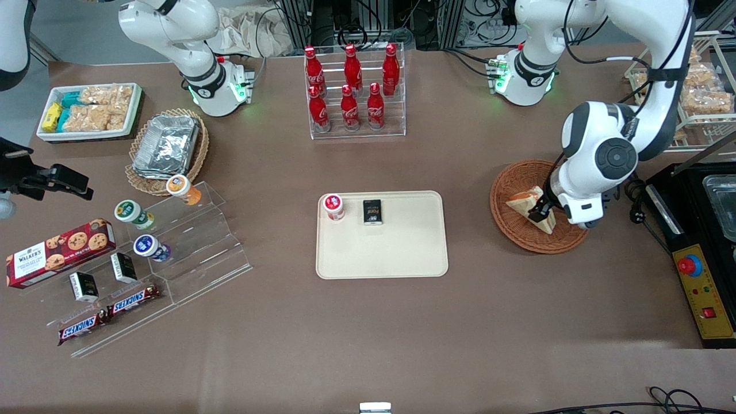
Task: Place sandwich from basket to tray
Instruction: 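Lower the open left gripper around the sandwich's upright edge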
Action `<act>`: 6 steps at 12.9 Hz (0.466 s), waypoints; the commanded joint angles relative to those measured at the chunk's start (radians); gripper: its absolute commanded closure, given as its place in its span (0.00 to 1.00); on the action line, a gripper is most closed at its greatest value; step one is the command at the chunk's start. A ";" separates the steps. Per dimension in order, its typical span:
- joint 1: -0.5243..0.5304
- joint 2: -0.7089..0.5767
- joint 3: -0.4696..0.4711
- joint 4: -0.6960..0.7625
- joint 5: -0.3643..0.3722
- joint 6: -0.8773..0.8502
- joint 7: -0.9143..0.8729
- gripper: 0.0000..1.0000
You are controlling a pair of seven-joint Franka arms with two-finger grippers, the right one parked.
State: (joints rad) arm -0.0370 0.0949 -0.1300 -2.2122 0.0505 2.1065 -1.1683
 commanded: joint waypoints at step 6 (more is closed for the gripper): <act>0.005 0.005 -0.002 -0.076 0.057 0.053 -0.028 0.00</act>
State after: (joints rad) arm -0.0369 0.1042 -0.1296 -2.2503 0.0894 2.1122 -1.1715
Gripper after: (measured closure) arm 0.000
